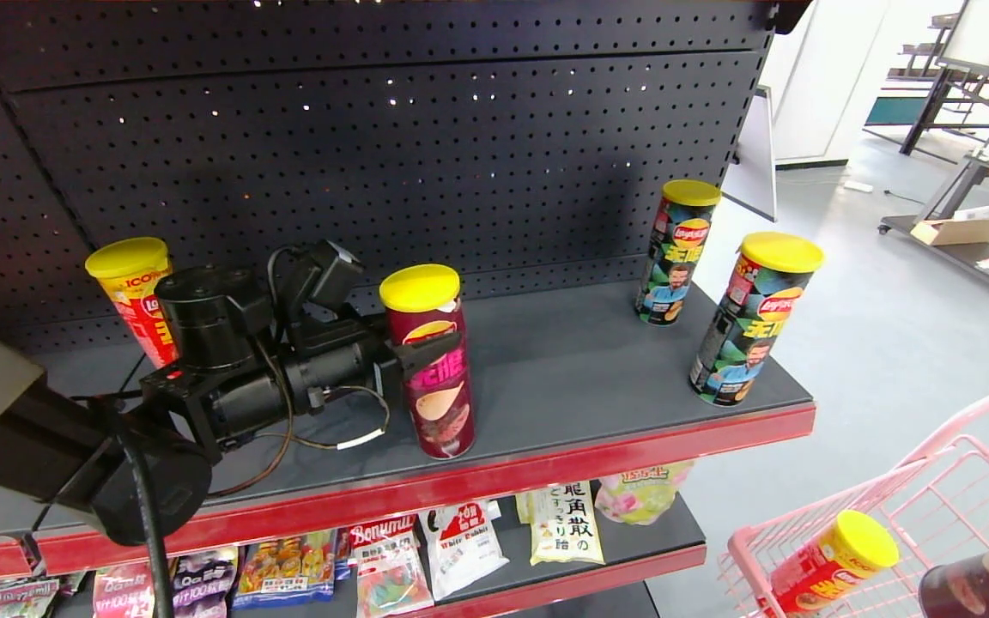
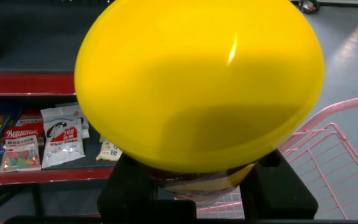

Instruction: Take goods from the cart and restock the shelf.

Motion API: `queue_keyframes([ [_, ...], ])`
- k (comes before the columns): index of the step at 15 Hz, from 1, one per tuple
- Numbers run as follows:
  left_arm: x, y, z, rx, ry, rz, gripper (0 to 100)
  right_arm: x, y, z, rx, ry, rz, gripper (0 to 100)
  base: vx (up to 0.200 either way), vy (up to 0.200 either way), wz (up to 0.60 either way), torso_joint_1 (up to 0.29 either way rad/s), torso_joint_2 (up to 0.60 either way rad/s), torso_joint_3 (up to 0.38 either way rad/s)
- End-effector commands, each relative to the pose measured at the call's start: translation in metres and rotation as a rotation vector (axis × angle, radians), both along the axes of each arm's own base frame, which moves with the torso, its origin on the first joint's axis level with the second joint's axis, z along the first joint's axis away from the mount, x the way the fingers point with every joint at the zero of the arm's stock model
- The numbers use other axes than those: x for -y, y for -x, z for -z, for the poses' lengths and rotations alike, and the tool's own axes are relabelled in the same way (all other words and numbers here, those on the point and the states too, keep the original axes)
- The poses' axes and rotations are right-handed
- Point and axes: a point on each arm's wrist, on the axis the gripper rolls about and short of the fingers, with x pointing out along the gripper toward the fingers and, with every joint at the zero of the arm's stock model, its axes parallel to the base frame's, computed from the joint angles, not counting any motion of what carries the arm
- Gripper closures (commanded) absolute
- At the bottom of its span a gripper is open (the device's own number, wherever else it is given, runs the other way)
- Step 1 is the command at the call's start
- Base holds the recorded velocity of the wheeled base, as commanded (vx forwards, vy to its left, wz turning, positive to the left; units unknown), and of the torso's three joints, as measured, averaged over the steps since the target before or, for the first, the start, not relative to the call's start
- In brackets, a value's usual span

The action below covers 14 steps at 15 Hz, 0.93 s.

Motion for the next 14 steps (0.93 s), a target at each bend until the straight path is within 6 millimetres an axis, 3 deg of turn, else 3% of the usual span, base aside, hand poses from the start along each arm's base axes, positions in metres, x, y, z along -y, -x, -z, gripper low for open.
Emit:
queue_keyframes([
  [1,-0.0005,0.0013,0.0034,-0.011,-0.005,0.0,100,0.0,-0.0001,-0.0006,0.002,0.001,0.0,100,0.0,0.0,0.0,0.0,0.0,0.0],
  [7,-0.0006,0.003,0.0075,-0.014,-0.009,0.002,100,0.0,-0.0006,-0.0015,0.001,0.001,0.0,100,0.0,0.0,0.0,0.0,0.0,0.0],
  [8,-0.0006,0.003,0.0075,-0.014,-0.009,0.002,0,0.0,-0.0006,-0.0015,0.001,0.001,0.0,100,0.0,0.0,0.0,0.0,0.0,0.0],
  [14,-0.0038,0.0061,0.008,0.02,0.001,-0.016,0,0.0,-0.0009,-0.0015,-0.001,0.001,0.0,100,0.0,0.0,0.0,0.0,0.0,0.0],
])
